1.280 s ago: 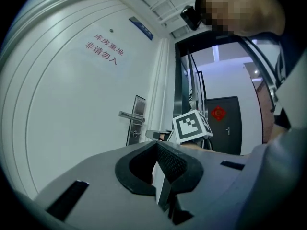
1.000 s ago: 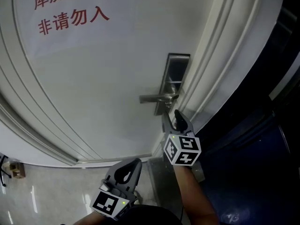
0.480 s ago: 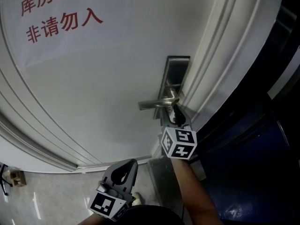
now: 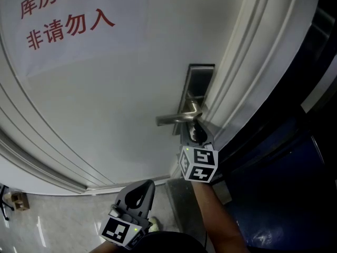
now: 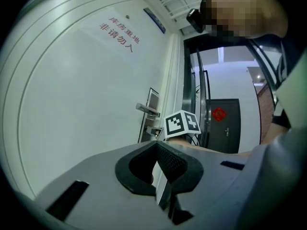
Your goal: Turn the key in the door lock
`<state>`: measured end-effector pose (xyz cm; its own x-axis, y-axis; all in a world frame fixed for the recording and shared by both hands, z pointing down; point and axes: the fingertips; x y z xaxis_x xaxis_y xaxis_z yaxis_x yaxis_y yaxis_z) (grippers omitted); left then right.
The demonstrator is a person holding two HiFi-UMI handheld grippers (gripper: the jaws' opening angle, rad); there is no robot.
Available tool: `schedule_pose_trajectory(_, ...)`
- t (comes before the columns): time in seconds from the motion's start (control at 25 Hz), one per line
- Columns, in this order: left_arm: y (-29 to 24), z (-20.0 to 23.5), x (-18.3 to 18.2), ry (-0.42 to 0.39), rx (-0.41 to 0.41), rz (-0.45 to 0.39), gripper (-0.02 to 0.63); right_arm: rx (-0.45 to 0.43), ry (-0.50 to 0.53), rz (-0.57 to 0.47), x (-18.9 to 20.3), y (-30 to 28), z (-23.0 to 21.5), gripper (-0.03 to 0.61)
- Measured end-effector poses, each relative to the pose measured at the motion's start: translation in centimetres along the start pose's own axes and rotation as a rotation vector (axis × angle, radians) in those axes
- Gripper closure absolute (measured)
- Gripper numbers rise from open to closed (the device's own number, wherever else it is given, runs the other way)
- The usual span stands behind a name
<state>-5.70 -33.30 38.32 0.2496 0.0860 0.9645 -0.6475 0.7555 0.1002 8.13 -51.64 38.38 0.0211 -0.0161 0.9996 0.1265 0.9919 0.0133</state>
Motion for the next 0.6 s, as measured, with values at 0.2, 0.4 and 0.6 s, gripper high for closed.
schedule_pose_trajectory(0.2, 0.2, 0.0, 0.5, 0.008, -0.008, 0.025, 0.611, -0.018, -0.116, 0.008, 0.1, 0.3, -0.1, 0.445)
schedule_pose_trajectory(0.4, 0.2, -0.4, 0.5, 0.010, -0.001, 0.020, 0.611, -0.019, -0.151, 0.011, 0.2, 1.5, -0.2, 0.445)
schedule_pose_trajectory(0.6, 0.2, -1.6, 0.5, 0.010, 0.018, 0.018, 0.611, -0.018, -0.162, 0.021, 0.2, 2.9, -0.3, 0.445)
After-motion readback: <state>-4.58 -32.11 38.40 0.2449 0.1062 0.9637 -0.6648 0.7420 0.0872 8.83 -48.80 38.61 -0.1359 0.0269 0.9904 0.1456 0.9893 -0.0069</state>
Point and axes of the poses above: the fingertips, and each gripper's own axes: y backward along the fingers, z to its left, x out of its underside, and after that the axes turned 5 degrees about -z, right-handed
